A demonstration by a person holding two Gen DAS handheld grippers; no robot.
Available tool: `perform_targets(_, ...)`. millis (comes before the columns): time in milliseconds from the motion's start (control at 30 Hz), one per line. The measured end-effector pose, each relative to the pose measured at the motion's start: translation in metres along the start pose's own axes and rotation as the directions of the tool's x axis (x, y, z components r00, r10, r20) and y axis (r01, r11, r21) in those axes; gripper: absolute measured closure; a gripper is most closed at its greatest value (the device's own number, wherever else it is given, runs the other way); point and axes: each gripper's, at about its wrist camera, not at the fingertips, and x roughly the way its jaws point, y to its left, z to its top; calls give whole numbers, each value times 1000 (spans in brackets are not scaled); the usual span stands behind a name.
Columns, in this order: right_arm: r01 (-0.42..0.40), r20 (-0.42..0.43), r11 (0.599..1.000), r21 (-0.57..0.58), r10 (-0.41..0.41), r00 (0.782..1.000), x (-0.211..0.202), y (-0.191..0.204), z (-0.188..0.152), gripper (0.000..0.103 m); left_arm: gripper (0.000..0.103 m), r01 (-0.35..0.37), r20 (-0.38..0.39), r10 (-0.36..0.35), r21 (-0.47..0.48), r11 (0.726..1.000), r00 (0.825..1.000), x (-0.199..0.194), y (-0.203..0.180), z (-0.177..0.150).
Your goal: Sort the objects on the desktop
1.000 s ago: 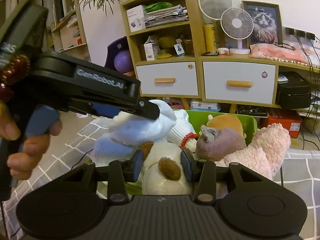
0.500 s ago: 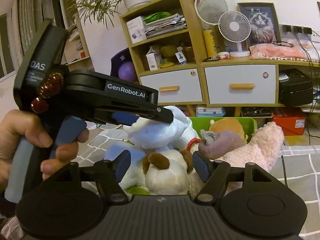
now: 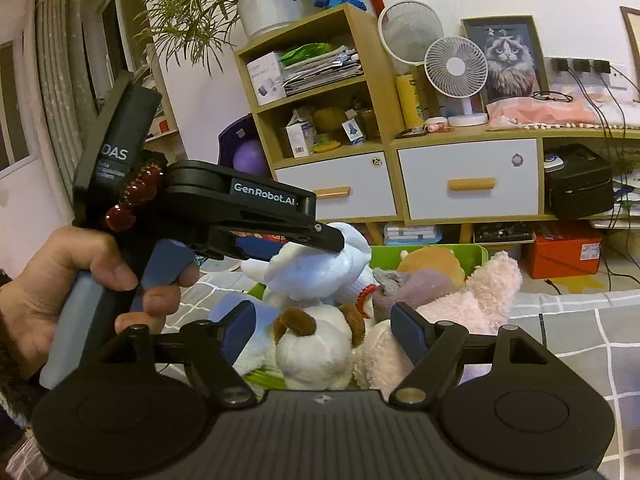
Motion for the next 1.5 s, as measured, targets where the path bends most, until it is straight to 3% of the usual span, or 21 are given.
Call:
perform_targets(267,5,-5,1000,1,-5,1000,-2,-1,3,26,42,0,17,0,-23,1000,1000,-2,0,-1)
perform_targets(567,-6,-12,999,34,6,1000,-10,-9,9,20,22,-18,37,19,-24,1000,999,-26,-4,-6)
perform_targets(733,1,-41,999,44,1,999,-20,-13,12,17,5,-56,28,57,-16,998,998,-46,-4,-15)
perform_targets(833,8,-77,999,52,-4,997,-26,-12,13,16,1,-90,14,90,-8,996,996,-60,-4,-22)
perform_targets(1067,-5,-132,999,41,10,991,-35,-4,16,14,1,-158,-38,158,-8,987,987,-86,-4,-40)
perform_targets(1500,9,-213,999,30,-3,977,-59,19,31,13,1,-197,-108,191,-48,979,976,-126,-14,-65)
